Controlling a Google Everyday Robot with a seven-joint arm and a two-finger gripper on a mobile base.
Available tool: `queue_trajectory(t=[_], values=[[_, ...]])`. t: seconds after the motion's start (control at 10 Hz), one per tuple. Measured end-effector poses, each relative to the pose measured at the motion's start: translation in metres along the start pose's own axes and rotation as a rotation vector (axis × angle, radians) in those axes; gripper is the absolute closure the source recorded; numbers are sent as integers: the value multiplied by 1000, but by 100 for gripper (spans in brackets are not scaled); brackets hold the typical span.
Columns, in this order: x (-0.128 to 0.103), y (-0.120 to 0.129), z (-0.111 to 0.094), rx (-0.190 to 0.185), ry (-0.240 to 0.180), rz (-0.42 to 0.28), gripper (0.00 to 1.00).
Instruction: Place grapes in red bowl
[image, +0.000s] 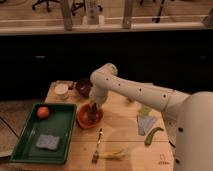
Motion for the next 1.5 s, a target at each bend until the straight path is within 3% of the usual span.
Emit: queue_trajectory(t=[1.1, 1.5], values=[[-2, 2, 2, 13, -26, -45, 83], [-2, 3, 3, 13, -38, -63, 88]])
